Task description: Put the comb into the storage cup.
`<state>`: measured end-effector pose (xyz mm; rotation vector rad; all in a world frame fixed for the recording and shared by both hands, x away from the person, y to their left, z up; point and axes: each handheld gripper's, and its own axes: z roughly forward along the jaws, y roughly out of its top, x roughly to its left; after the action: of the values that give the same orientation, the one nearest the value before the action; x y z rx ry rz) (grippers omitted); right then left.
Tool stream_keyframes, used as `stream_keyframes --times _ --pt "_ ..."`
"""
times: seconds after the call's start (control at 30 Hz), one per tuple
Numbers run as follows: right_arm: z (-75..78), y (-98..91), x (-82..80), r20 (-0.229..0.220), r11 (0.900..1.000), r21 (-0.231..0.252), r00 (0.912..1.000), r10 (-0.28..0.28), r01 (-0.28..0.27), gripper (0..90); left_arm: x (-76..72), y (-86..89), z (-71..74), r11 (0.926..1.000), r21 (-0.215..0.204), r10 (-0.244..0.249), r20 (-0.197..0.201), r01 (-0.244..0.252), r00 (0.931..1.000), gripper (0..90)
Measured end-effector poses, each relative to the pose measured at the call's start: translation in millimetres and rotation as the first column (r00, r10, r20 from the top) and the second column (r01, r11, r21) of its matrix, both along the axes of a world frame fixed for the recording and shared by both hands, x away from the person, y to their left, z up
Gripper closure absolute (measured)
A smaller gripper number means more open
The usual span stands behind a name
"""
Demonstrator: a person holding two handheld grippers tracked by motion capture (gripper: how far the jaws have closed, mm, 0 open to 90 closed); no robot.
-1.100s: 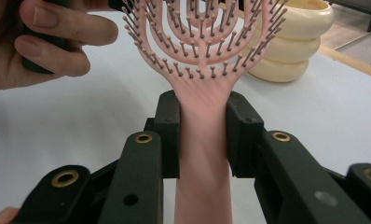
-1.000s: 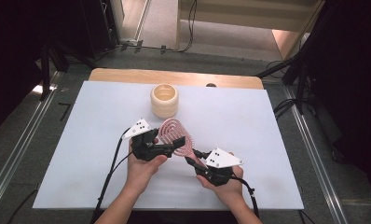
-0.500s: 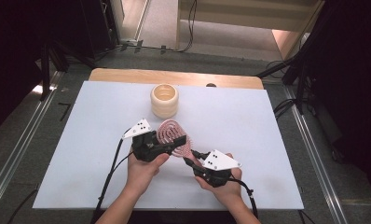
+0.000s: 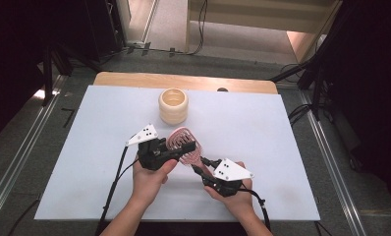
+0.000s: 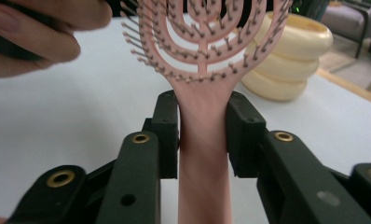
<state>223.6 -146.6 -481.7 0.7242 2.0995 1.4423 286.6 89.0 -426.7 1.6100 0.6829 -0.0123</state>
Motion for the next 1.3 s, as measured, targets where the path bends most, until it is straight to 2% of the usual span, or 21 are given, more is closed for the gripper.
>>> stream_keyframes --times 0.03,0.07,0.23,0.3,0.43,0.5,0.57,0.67,0.73,0.87,1.0,1.1,1.17,1.3 --pt "-0.3 -1.3 1.8 0.019 0.9992 0.034 0.9996 0.019 -0.020 55.1 0.0 0.0 0.0 1.0000 0.000 0.000 0.000 0.000 1.0000 62.8" --pt "-0.2 -2.4 3.0 0.020 0.9983 0.052 0.9994 0.027 -0.028 52.3 0.7 1.2 0.6 1.0000 0.001 0.002 0.002 -0.002 1.0000 62.8" --pt "3.2 -6.7 2.7 0.012 0.9982 0.053 0.9995 0.029 -0.029 44.2 3.3 5.9 2.6 0.9998 0.004 0.022 0.011 -0.022 0.9997 62.9" --pt "4.7 -10.2 3.1 0.002 0.9970 0.075 0.9998 0.019 -0.020 34.7 3.9 7.9 3.7 0.9995 0.014 0.027 0.022 -0.027 0.9994 63.0" --pt "6.2 -17.8 6.2 -0.051 0.9934 0.112 0.9985 -0.020 0.026 16.5 4.8 10.3 5.5 0.9994 0.015 0.030 0.036 -0.030 0.9989 63.0" --pt "6.2 -21.0 6.7 -0.055 0.9938 0.106 0.9981 -0.028 0.034 10.3 4.8 11.6 6.3 0.9995 0.011 0.027 0.041 -0.028 0.9988 63.0" --pt "7.1 -24.6 5.5 -0.040 0.9930 0.117 0.9991 -0.016 0.021 8.9 5.0 12.4 7.1 0.9993 0.018 0.032 0.047 -0.033 0.9984 63.0" --pt "8.1 -29.6 5.9 -0.056 0.9870 0.161 0.9983 0.012 -0.003 0.0 5.9 14.0 7.7 0.9992 0.017 0.035 0.049 -0.036 0.9982 63.0" --pt "7.3 -33.0 6.8 -0.067 0.9829 0.184 0.9975 0.024 -0.011 0.0 6.2 14.8 8.5 0.9990 0.020 0.039 0.049 -0.040 0.9980 63.0" --pt "5.3 -39.8 7.1 -0.070 0.9801 0.198 0.9973 0.023 -0.009 0.0 7.4 17.1 10.2 0.9989 0.023 0.039 0.057 -0.040 0.9976 63.1" --pt "4.2 -48.0 7.0 -0.062 0.9774 0.211 0.9981 -0.004 0.016 0.0 8.7 19.6 11.7 0.9986 0.026 0.045 0.061 -0.046 0.9971 63.0" --pt "4.0 -53.9 6.3 -0.049 0.9767 0.211 0.9984 -0.029 0.038 0.0 9.6 21.6 12.8 0.9983 0.021 0.052 0.061 -0.054 0.9968 63.0" --pt "4.0 -56.6 5.3 -0.039 0.9794 0.191 0.9975 -0.058 0.065 0.0 10.2 22.9 13.8 0.9982 0.024 0.054 0.062 -0.056 0.9966 63.0" --pt "3.1 -63.7 3.2 -0.030 0.9804 0.183 0.9972 -0.069 0.074 0.0 11.2 24.5 16.4 0.9977 0.027 0.060 0.066 -0.062 0.9960 63.1"
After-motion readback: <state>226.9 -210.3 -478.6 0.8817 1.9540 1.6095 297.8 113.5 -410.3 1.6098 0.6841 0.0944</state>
